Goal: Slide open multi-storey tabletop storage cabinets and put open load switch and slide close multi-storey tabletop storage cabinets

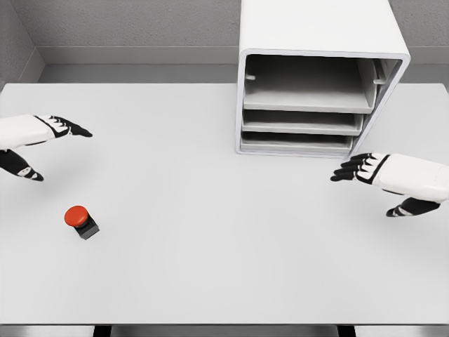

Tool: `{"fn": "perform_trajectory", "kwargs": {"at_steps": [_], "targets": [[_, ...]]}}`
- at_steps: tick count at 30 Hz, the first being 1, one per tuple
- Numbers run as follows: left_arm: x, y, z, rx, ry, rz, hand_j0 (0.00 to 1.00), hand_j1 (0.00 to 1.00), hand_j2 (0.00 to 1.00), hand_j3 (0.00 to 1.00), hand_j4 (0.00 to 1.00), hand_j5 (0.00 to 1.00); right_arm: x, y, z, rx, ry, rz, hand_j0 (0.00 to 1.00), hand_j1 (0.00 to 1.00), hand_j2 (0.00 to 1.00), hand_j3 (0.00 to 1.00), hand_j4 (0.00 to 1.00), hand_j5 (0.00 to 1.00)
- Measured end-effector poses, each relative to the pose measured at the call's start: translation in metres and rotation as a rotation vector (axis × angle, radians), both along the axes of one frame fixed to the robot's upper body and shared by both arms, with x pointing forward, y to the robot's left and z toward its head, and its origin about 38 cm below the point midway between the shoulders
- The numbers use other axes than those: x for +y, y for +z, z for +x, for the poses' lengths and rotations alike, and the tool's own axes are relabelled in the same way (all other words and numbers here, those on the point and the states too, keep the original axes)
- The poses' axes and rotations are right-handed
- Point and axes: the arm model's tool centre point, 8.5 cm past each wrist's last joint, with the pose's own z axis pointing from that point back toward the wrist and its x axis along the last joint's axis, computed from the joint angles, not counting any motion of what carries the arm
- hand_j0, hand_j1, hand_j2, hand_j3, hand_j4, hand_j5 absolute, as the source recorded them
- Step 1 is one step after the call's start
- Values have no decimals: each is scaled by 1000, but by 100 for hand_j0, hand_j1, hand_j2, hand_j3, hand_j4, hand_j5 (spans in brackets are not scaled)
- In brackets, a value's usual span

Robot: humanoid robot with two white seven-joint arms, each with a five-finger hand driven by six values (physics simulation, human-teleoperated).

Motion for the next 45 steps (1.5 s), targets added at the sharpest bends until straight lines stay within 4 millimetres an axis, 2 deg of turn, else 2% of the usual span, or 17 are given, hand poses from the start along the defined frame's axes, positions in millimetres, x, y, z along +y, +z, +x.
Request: {"fn": "perform_trajectory", "kwargs": {"at_steps": [3, 7, 8, 10, 13, 20, 23, 27, 33, 35, 37, 41, 45], "targets": [[0, 0, 0, 0, 1, 1, 100, 100, 100, 100, 100, 100, 2, -2, 0, 7, 5, 0, 100, 100, 100, 100, 100, 100], [5, 2, -4, 4, 3, 19, 100, 100, 100, 100, 100, 100, 8, 22, 13, -69, 17, 12, 100, 100, 100, 100, 100, 100], [3, 2, -7, 10, -10, 33, 100, 100, 100, 100, 100, 100, 12, 37, 20, -112, 28, 18, 100, 100, 100, 100, 100, 100], [-3, 4, -17, 26, -55, 73, 100, 100, 100, 100, 100, 100, 22, 43, 25, -132, 53, 27, 100, 100, 100, 100, 100, 100], [-8, 0, -28, 55, -92, 109, 100, 100, 100, 100, 100, 100, 31, 46, 29, -141, 76, 39, 100, 100, 100, 100, 100, 100], [-22, -20, -44, 126, -160, 138, 100, 100, 100, 100, 100, 100, 38, 47, 29, -120, 95, 103, 100, 100, 100, 100, 100, 100], [-35, -31, -54, 160, -207, 141, 100, 100, 100, 100, 100, 100, 48, 62, 36, -158, 123, 115, 100, 100, 100, 100, 100, 100], [-42, -38, -60, 182, -235, 142, 100, 100, 100, 100, 100, 100, 59, 62, 38, -159, 151, 126, 100, 100, 100, 100, 100, 100], [-46, -44, -64, 199, -251, 143, 100, 100, 100, 100, 100, 100, 82, 75, 51, -181, 168, 136, 100, 100, 100, 100, 100, 100], [-47, -43, -63, 195, -253, 144, 99, 99, 99, 99, 99, 99, 90, 71, 56, -164, 154, 135, 100, 100, 100, 100, 100, 100], [-47, -41, -62, 190, -255, 144, 93, 93, 93, 93, 93, 93, 95, 68, 59, -149, 134, 133, 100, 100, 100, 100, 100, 100], [-48, -42, -62, 191, -257, 144, 93, 93, 93, 93, 93, 93, 100, 66, 66, -125, 84, 137, 100, 100, 100, 100, 100, 100], [-48, -42, -63, 193, -257, 145, 93, 93, 93, 93, 93, 93, 109, 73, 74, -128, 58, 135, 100, 100, 100, 100, 100, 100]]}}
